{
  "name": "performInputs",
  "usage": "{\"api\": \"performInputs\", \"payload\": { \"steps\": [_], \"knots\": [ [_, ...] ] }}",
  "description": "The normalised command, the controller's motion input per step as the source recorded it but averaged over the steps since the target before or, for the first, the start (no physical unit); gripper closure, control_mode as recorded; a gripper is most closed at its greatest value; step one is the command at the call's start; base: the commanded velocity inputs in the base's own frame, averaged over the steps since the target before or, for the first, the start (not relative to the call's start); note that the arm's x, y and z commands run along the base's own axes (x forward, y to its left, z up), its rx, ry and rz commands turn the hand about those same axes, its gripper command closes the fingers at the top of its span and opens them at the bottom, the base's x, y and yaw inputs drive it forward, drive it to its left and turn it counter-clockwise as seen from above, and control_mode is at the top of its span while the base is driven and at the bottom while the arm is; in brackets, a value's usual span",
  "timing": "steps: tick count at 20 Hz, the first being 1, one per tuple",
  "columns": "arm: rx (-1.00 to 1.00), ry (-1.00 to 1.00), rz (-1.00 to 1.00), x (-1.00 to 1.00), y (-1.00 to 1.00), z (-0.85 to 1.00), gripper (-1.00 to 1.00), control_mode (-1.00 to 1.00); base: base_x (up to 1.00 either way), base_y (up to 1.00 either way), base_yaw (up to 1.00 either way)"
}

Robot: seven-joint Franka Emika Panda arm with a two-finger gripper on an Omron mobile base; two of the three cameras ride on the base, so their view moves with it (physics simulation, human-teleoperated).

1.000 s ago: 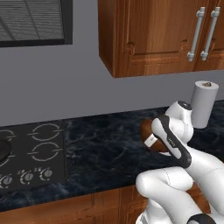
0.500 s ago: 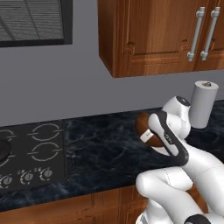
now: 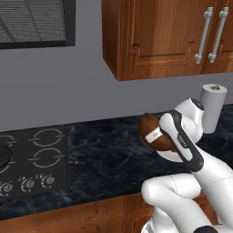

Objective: Place the chicken drumstick on the plate and place the lemon wedge on the same plate.

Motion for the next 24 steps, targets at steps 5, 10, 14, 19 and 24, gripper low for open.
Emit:
{"api": "performInputs", "payload": {
  "steps": [5, 10, 14, 19, 24],
  "knots": [
    [0.19, 0.0, 0.0, 0.0, 0.0, 0.21, 1.0, -1.0, 0.0, 0.0, 0.0],
    [0.17, 0.0, 0.0, 0.0, -0.03, 0.21, 1.0, -1.0, 0.0, 0.0, 0.0],
    [0.17, -0.01, -0.01, 0.0, -0.16, 0.13, 1.0, -1.0, 0.0, 0.0, 0.0],
    [0.19, 0.0, -0.02, 0.0, -0.29, 0.18, 1.0, -1.0, 0.0, 0.0, 0.0],
    [0.19, -0.01, -0.03, 0.0, -0.25, 0.14, 1.0, -1.0, 0.0, 0.0, 0.0]
  ]
}}
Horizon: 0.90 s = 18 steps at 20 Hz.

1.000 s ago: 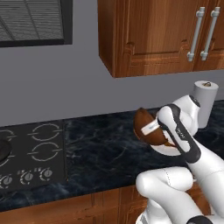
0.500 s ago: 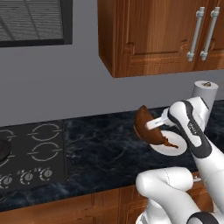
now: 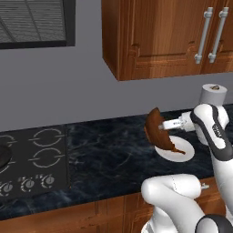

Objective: Place the chicken drumstick on the plate and place the lemon wedge on the same plate.

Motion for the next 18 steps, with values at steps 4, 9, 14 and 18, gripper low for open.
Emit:
{"api": "performInputs", "payload": {
  "steps": [4, 9, 14, 18],
  "knots": [
    [0.18, -0.02, -0.02, 0.0, -0.09, 0.09, 1.0, -1.0, 0.0, 0.0, 0.0],
    [0.19, -0.02, -0.02, 0.0, 0.0, 0.16, 1.0, -1.0, 0.0, 0.0, 0.0],
    [0.18, -0.01, 0.0, 0.0, 0.0, 0.24, 1.0, -1.0, 0.0, 0.0, 0.0],
    [0.15, 0.0, 0.0, 0.02, -0.01, 0.34, 1.0, -1.0, 0.0, 0.0, 0.0]
  ]
}}
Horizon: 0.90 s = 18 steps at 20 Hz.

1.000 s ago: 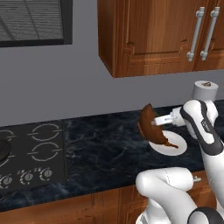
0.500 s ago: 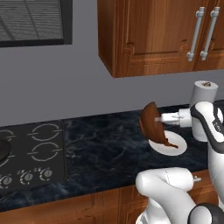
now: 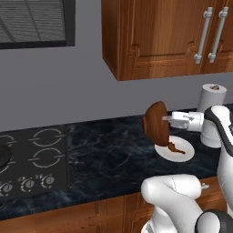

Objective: Place the chicken drumstick on the plate and place the lemon wedge on the same plate.

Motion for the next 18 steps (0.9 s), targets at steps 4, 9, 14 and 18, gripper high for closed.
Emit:
{"api": "performInputs", "payload": {
  "steps": [4, 9, 14, 18],
  "knots": [
    [0.16, 0.0, 0.0, 0.08, -0.11, 0.23, 1.0, -1.0, 0.0, 0.0, 0.0],
    [0.12, -0.02, 0.0, 0.16, -0.37, 0.05, 1.0, -1.0, 0.0, 0.0, 0.0],
    [0.09, -0.04, 0.0, 0.08, -0.63, 0.0, 1.0, -1.0, 0.0, 0.0, 0.0],
    [0.08, -0.01, 0.0, 0.0, -0.41, 0.0, 1.0, -1.0, 0.0, 0.0, 0.0]
  ]
}}
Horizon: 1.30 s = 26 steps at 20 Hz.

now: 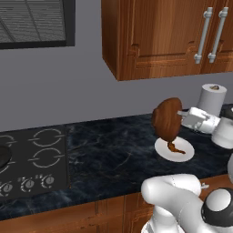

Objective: Place the chicken drumstick on the plate and place the lemon wedge on the same plate.

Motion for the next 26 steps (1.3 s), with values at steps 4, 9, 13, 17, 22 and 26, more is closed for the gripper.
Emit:
{"api": "performInputs", "payload": {
  "steps": [4, 9, 13, 17, 22, 26],
  "knots": [
    [0.05, 0.0, 0.0, 0.0, -0.06, -0.09, 1.0, -1.0, 0.0, 0.0, 0.0],
    [0.1, 0.0, 0.0, 0.0, 0.0, -0.12, 1.0, -1.0, 0.0, 0.0, 0.0],
    [0.07, -0.02, 0.0, 0.0, -0.03, -0.19, 1.0, -1.0, 0.0, 0.0, 0.0],
    [0.03, -0.05, 0.0, 0.0, -0.03, -0.19, 1.0, -1.0, 0.0, 0.0, 0.0],
    [0.02, -0.05, 0.0, 0.05, -0.06, -0.11, 1.0, -1.0, 0.0, 0.0, 0.0],
    [0.01, -0.06, 0.0, 0.12, -0.08, -0.2, 1.0, -1.0, 0.0, 0.0, 0.0]
  ]
}}
